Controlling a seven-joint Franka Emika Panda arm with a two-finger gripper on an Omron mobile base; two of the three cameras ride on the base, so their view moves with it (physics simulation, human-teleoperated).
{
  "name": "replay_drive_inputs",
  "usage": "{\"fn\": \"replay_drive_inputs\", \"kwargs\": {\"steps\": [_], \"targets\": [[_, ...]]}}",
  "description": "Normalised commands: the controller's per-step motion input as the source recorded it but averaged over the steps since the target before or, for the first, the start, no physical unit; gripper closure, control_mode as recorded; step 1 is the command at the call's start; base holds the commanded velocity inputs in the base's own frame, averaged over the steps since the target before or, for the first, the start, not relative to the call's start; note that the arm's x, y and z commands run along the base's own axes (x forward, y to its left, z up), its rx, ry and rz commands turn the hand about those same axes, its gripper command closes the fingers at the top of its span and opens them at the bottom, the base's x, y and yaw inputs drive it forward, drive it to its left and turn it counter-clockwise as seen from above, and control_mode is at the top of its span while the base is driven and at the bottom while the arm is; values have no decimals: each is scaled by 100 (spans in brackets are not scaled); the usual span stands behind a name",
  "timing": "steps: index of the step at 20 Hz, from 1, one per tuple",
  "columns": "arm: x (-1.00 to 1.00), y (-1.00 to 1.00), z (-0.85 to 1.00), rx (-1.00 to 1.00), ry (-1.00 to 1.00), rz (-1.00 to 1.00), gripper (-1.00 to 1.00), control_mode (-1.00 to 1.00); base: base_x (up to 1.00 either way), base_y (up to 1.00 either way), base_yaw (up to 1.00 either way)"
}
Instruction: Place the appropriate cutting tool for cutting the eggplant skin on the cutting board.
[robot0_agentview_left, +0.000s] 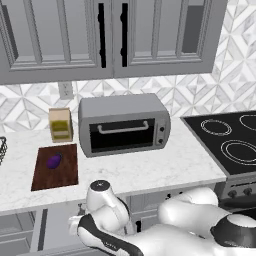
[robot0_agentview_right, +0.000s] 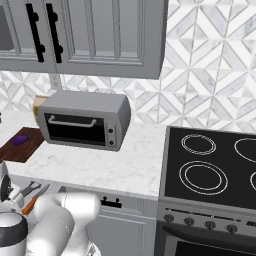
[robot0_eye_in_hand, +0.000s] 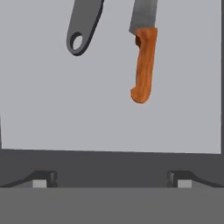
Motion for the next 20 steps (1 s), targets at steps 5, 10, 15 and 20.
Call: {"fn": "replay_drive_inputs", "kwargs": {"steps": [5, 10, 15, 20], "targets": [[3, 30, -26, -7, 3, 2, -100, -100, 0, 0, 0], [0, 24, -21, -8, 0, 3, -100, -100, 0, 0, 0], [-18, 15, -17, -6, 0, 4, -100, -100, 0, 0, 0], [-67, 2, -13, -1, 0, 1, -100, -100, 0, 0, 0]]}}
